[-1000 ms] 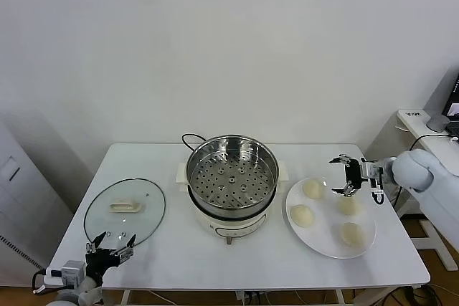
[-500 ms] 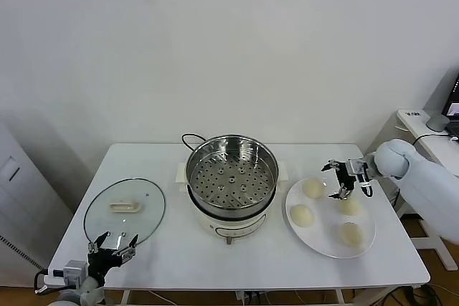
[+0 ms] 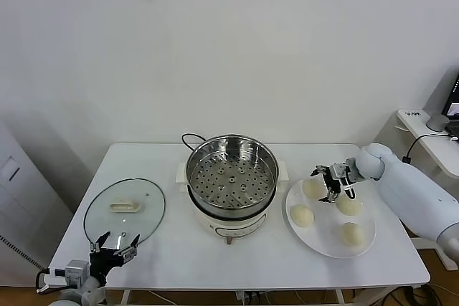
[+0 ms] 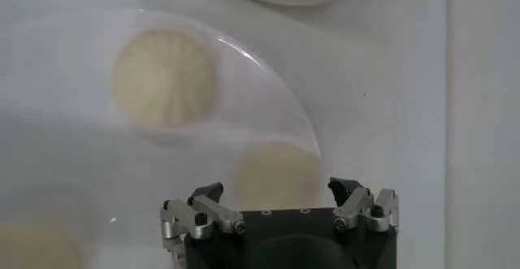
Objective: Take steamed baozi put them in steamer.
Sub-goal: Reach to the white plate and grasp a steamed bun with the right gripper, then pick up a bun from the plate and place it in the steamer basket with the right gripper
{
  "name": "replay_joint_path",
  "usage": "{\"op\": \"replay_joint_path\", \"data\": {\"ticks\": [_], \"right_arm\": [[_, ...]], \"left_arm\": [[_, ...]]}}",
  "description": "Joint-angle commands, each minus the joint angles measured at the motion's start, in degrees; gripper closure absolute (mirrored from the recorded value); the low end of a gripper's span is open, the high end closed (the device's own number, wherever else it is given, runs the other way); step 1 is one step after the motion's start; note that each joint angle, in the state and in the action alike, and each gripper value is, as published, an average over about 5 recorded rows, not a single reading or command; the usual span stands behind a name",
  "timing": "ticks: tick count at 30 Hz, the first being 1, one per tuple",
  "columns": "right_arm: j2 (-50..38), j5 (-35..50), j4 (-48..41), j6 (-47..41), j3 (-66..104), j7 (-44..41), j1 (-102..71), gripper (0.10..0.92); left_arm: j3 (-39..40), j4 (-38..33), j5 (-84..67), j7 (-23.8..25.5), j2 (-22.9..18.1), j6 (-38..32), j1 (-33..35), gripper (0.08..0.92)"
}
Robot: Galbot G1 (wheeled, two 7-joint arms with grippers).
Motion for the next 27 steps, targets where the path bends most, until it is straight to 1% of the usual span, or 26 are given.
{"op": "replay_joint_path", "data": {"ticks": [1,9,11,16,21,27], "right_arm": [[3.1,-3.0,-4.5,0.5,1.1,0.3,0.4,0.216],[3.6,-2.9,-5.0,0.3,2.1,-0.2,0.3,0.338],[3.5,-2.9,-4.8,0.3,2.1,-0.5,0.2,0.36],[2.9,-2.4,-3.2,0.5,1.8,-1.2,0.3,0.447],[0.4,0.1,1.4,-0.1,-1.5,-2.4,2.6,0.466],[-5.5,7.6,9.7,-0.2,-10.5,-4.9,11.8,0.466]], "left_arm": [[0.3,-0.1,0.0,0.0,0.1,0.0,0.0,0.177],[0.9,0.0,-0.1,0.0,0.2,0.1,-0.3,0.177],[0.9,0.0,-0.1,-0.1,0.2,0.1,-0.3,0.177],[0.9,0.0,-0.2,-0.2,0.2,0.1,-0.2,0.177],[0.8,-0.3,-0.2,-0.2,0.1,0.1,0.0,0.177],[0.7,-0.8,-0.2,-0.4,0.2,0.3,0.1,0.177]]}}
